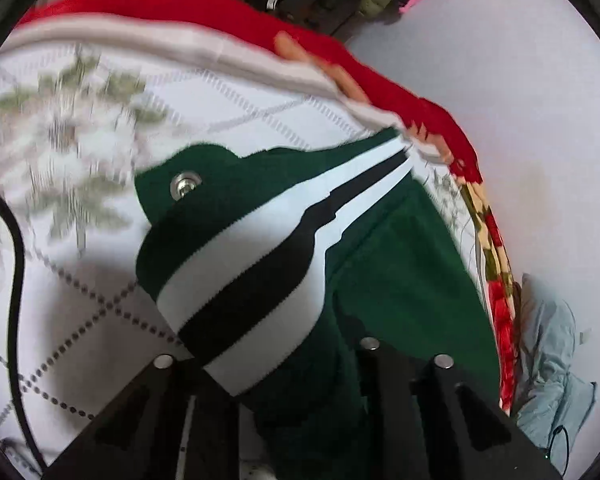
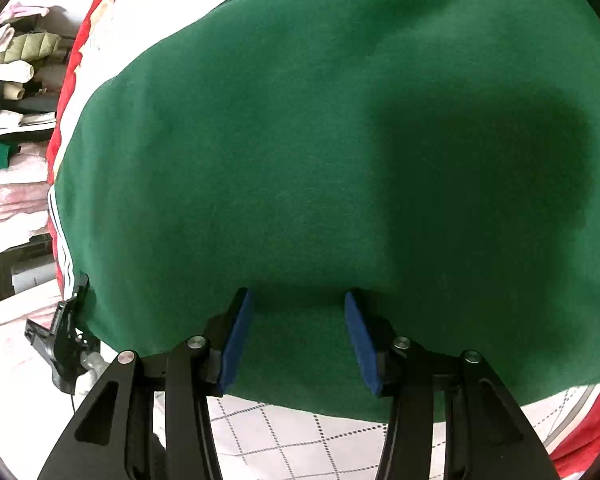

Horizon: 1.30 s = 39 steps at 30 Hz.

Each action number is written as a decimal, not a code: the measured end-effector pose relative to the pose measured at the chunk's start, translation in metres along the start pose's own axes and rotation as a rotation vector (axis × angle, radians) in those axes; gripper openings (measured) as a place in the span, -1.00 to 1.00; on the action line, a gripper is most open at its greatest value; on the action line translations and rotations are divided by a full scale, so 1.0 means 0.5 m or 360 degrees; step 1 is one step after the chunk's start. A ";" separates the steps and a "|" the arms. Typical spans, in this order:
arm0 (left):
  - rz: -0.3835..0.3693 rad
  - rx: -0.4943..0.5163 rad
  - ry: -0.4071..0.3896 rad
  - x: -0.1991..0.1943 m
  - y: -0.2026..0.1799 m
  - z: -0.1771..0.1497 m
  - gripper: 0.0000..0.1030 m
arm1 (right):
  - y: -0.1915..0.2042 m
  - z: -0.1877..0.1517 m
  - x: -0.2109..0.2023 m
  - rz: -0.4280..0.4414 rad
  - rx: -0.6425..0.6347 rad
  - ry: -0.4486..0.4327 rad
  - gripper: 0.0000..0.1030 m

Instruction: Fold large clothes

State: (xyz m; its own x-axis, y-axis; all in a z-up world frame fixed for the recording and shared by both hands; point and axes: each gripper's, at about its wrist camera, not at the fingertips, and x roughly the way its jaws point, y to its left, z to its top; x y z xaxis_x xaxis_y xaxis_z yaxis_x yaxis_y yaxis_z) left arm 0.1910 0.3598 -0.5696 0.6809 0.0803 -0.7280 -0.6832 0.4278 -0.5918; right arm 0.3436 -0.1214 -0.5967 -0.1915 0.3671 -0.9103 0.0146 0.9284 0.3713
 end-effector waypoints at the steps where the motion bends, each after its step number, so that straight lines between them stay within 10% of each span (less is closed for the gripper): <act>1: -0.0007 0.0012 -0.0023 -0.015 -0.005 0.005 -0.73 | 0.006 0.002 -0.001 0.0007 -0.0001 0.0008 0.01; 7: 0.0006 0.0077 -0.0123 -0.169 0.013 0.031 -0.73 | 0.081 0.012 -0.031 0.0153 -0.0116 -0.0033 0.01; 12: 0.0030 -0.0146 -0.0010 -0.150 0.125 -0.003 -0.65 | 0.121 0.041 0.037 0.0059 -0.0169 0.0029 0.01; 18: -0.0086 -0.0325 -0.0002 -0.054 0.143 -0.031 0.02 | 0.127 0.074 0.063 0.0035 -0.0134 0.0097 0.01; 21: -0.0040 -0.0202 -0.0010 -0.037 0.108 -0.027 0.01 | 0.124 0.074 0.054 0.0055 -0.0215 0.0115 0.01; 23: 0.0040 -0.0120 -0.0033 -0.035 0.084 -0.015 -0.71 | 0.112 0.079 0.043 0.0071 -0.0232 0.0118 0.01; 35: 0.0257 0.0427 -0.0446 -0.233 -0.061 0.144 -0.79 | 0.025 -0.001 -0.136 -0.0079 -0.0124 -0.0196 0.06; 39: 0.0122 0.0720 -0.0356 -0.257 -0.147 0.124 -0.79 | -0.033 -0.045 -0.088 -0.0102 -0.0040 -0.0091 0.11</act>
State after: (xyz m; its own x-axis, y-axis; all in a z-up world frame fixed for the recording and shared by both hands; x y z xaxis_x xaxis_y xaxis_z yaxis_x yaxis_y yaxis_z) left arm 0.1703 0.3740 -0.4110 0.7069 0.2963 -0.6423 -0.5844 0.7561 -0.2944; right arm 0.3296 -0.1543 -0.5585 -0.1348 0.3102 -0.9411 -0.0209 0.9486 0.3157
